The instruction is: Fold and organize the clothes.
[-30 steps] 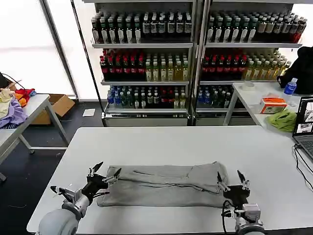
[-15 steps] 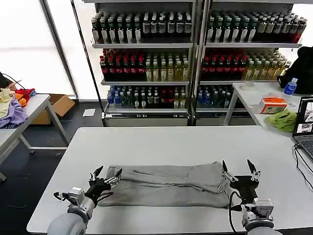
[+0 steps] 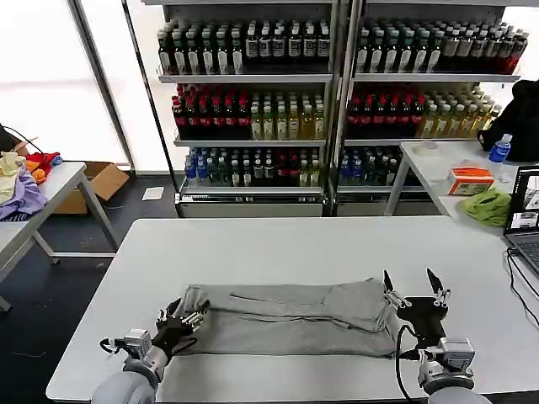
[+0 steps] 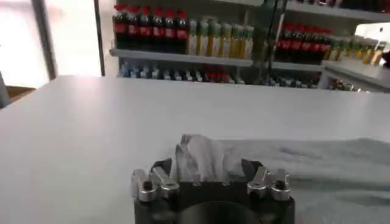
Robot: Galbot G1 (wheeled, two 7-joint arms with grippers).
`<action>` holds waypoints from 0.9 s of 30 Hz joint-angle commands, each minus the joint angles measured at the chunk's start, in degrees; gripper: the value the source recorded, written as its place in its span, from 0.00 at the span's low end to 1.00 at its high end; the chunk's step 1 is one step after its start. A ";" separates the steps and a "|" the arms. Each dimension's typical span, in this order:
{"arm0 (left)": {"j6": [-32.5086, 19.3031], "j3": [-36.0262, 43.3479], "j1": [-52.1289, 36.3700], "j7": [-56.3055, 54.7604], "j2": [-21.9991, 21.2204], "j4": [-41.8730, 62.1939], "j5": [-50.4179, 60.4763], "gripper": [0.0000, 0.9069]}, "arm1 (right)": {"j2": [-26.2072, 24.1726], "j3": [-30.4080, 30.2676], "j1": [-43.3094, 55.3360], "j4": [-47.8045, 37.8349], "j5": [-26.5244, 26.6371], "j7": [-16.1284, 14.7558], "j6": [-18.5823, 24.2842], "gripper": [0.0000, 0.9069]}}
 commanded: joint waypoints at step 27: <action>-4.10 -29.33 9.40 6.69 26.82 2.13 -4.21 0.00 | -0.56 -0.24 4.25 -0.51 1.02 0.73 -1.05 1.00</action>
